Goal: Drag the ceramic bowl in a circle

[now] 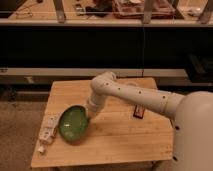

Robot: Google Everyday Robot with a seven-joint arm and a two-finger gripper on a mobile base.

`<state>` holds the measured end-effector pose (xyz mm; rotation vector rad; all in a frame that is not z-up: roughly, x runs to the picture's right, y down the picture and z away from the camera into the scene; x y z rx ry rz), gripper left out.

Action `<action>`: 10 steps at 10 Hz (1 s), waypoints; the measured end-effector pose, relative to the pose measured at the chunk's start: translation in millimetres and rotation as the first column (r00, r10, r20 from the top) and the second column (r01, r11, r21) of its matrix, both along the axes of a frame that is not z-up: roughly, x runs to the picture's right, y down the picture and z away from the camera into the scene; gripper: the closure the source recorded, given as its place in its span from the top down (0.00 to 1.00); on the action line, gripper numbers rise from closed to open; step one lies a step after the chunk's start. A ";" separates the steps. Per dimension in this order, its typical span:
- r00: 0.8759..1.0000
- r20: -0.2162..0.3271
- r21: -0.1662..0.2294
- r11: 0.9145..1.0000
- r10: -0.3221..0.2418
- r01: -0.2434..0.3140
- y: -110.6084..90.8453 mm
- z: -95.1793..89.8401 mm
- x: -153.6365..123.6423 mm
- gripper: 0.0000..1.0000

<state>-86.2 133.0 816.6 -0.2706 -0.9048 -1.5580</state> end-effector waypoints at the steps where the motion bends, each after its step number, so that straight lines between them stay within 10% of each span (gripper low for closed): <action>1: 1.000 -0.027 -0.013 1.000 0.010 -0.011 -3.8 11.1 2.5 0.00; 6: 0.971 -0.200 -0.043 0.989 0.128 -0.139 -34.0 68.9 76.4 0.00; 10: 0.959 -0.262 -0.035 0.992 0.107 -0.121 -20.8 68.0 168.0 0.00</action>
